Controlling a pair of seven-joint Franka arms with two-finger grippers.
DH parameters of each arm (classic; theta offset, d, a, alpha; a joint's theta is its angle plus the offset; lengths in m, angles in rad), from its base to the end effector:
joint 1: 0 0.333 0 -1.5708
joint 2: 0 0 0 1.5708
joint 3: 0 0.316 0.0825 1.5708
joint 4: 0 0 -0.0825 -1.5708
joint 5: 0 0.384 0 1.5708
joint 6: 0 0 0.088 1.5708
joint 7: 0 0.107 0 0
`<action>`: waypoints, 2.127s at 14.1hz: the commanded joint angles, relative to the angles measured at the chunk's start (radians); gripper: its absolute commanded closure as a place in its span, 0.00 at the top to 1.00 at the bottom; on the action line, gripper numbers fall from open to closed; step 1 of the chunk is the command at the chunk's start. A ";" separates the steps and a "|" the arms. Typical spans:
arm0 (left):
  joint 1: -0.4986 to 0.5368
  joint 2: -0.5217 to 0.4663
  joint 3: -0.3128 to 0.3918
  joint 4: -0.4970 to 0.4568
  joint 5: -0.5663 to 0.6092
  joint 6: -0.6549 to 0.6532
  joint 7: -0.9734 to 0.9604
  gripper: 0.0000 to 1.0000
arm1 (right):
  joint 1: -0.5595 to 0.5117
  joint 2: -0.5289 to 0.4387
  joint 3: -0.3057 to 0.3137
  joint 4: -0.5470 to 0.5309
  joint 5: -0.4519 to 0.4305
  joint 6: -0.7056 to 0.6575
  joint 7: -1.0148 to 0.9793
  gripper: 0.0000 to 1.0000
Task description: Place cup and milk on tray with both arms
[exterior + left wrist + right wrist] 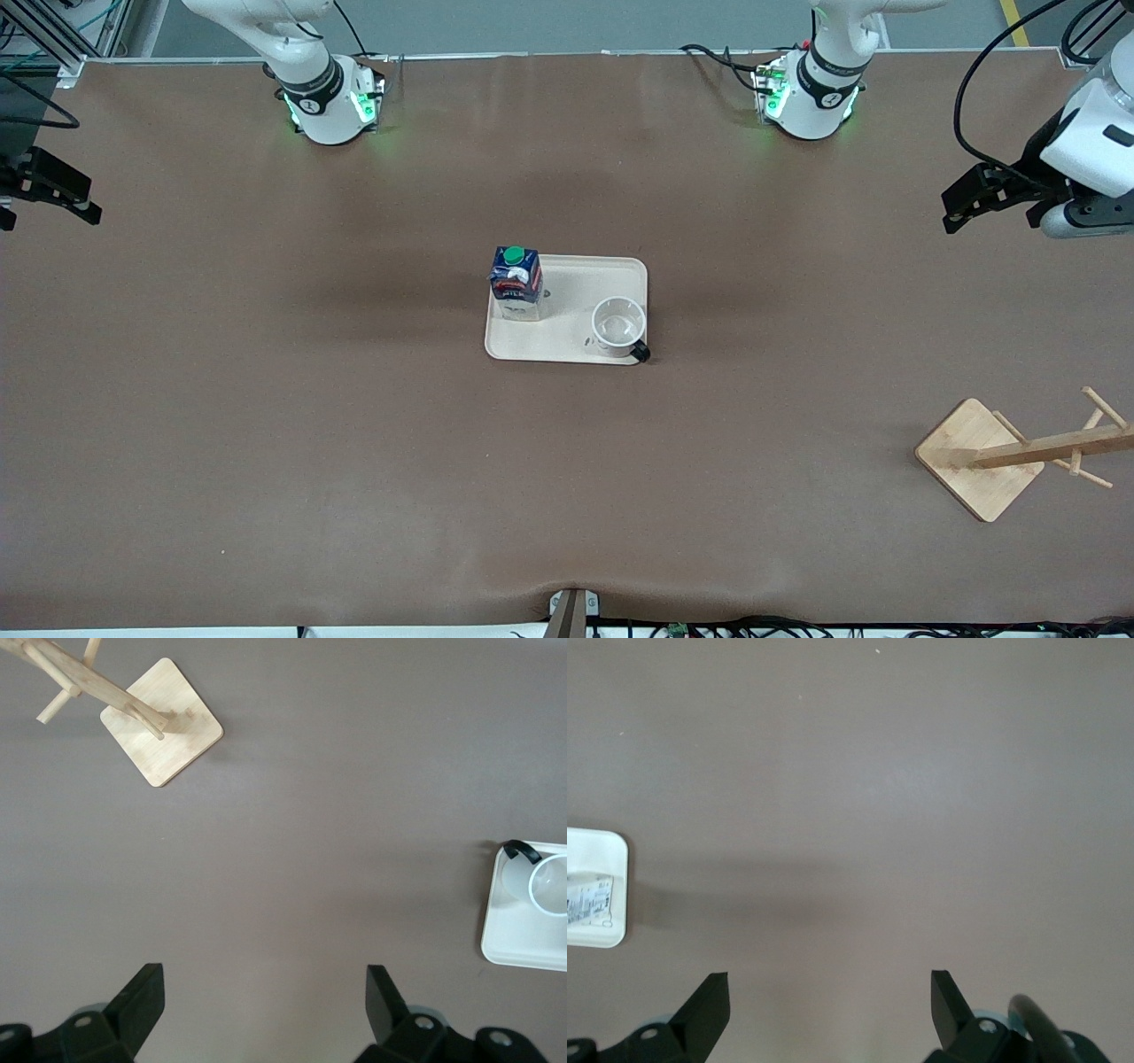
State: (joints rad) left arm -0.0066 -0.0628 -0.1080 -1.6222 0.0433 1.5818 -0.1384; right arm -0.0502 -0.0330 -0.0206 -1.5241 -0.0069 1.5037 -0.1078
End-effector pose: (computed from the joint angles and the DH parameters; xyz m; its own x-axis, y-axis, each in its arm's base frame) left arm 0.5328 -0.0587 0.6354 0.9993 0.0233 0.0287 0.0246 -0.9986 -0.0465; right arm 0.5362 -0.0390 0.6585 0.9993 0.0365 0.0119 0.0364 -0.9993 0.0075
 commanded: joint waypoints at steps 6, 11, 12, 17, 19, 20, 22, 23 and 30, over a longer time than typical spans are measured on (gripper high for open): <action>-0.003 -0.026 -0.042 -0.016 -0.017 -0.002 0.022 1.00 | -0.027 0.013 -0.004 0.033 -0.015 -0.023 -0.037 1.00; -0.003 -0.037 -0.045 -0.008 -0.017 -0.052 0.026 1.00 | -0.034 0.016 -0.004 0.033 -0.015 -0.023 0.016 1.00; -0.003 -0.037 -0.045 0.002 -0.017 -0.081 0.025 1.00 | -0.034 0.018 -0.005 0.033 -0.015 -0.023 0.016 1.00; 0.000 -0.028 -0.044 0.041 -0.016 -0.111 0.023 1.00 | -0.034 0.024 -0.004 0.033 -0.016 -0.036 0.027 1.00; 0.000 -0.023 -0.044 0.041 -0.014 -0.111 0.025 1.00 | -0.036 0.035 -0.004 0.033 -0.015 -0.037 0.027 1.00; 0.000 -0.017 -0.044 0.042 -0.014 -0.111 0.025 1.00 | -0.033 0.035 -0.004 0.033 -0.015 -0.037 0.027 1.00; -0.001 -0.003 -0.044 0.054 -0.014 -0.109 0.017 1.00 | -0.028 0.035 -0.004 0.033 -0.015 -0.043 0.027 1.00; -0.003 0.004 -0.044 0.061 -0.011 -0.111 0.008 1.00 | -0.033 0.032 -0.005 0.033 -0.015 -0.054 0.027 1.00; 0.000 0.006 -0.044 0.067 -0.014 -0.111 0.025 1.00 | -0.083 0.035 -0.004 0.035 0.008 -0.037 0.025 1.00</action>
State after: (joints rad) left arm -0.0092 -0.0665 -0.1525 -1.5807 0.0421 1.4902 -0.1313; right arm -0.1235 -0.0077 -0.0386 -1.5125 -0.0065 1.4720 -0.0886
